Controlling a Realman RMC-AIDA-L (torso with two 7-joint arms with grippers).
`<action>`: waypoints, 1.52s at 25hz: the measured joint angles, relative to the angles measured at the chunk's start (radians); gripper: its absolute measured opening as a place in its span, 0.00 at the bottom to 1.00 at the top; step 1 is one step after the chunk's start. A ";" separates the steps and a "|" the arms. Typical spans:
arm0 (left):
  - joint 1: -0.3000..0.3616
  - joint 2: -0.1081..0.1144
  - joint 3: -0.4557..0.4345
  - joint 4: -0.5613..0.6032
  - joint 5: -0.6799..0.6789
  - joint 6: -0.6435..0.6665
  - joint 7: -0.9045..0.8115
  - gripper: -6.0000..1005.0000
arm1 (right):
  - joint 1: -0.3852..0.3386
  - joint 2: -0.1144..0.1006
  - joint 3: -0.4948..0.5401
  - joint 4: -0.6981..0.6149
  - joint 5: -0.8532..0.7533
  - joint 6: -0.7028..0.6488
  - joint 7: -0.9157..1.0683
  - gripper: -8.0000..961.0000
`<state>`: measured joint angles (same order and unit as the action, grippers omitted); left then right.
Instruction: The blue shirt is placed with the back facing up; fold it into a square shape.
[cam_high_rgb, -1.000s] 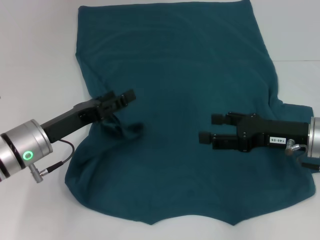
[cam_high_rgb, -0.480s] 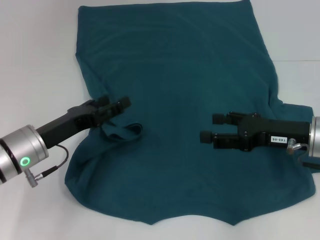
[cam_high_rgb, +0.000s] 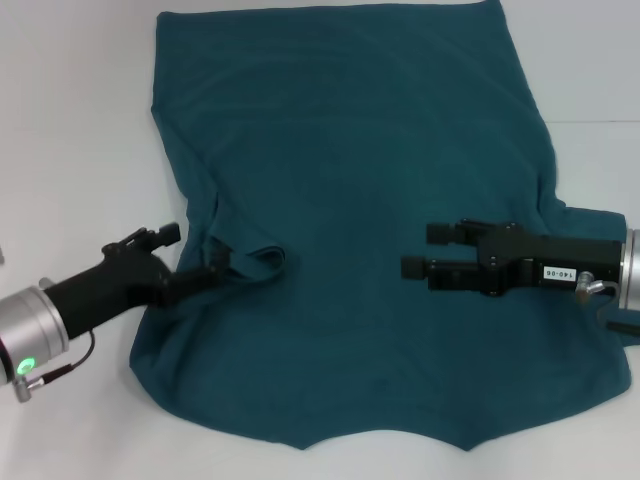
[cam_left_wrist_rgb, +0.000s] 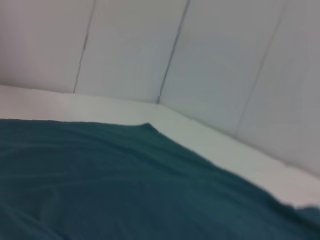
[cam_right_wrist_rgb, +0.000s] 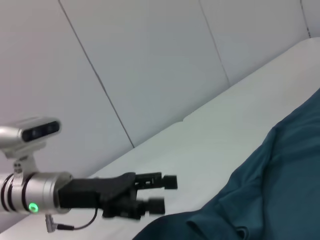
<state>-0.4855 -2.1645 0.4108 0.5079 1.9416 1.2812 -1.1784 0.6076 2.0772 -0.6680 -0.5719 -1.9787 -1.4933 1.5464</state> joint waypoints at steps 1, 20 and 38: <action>0.003 0.000 0.002 0.002 0.007 0.000 0.029 0.92 | 0.000 0.000 0.001 0.001 0.001 0.001 0.001 0.92; -0.022 -0.010 0.065 -0.044 0.018 -0.125 0.450 0.92 | -0.005 0.006 0.047 0.016 0.003 0.005 0.025 0.92; -0.049 -0.012 0.154 -0.049 0.017 -0.232 0.457 0.70 | -0.006 0.001 0.065 0.017 0.005 0.005 0.026 0.91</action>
<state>-0.5349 -2.1764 0.5651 0.4586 1.9586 1.0491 -0.7212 0.6013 2.0784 -0.6029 -0.5552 -1.9741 -1.4878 1.5724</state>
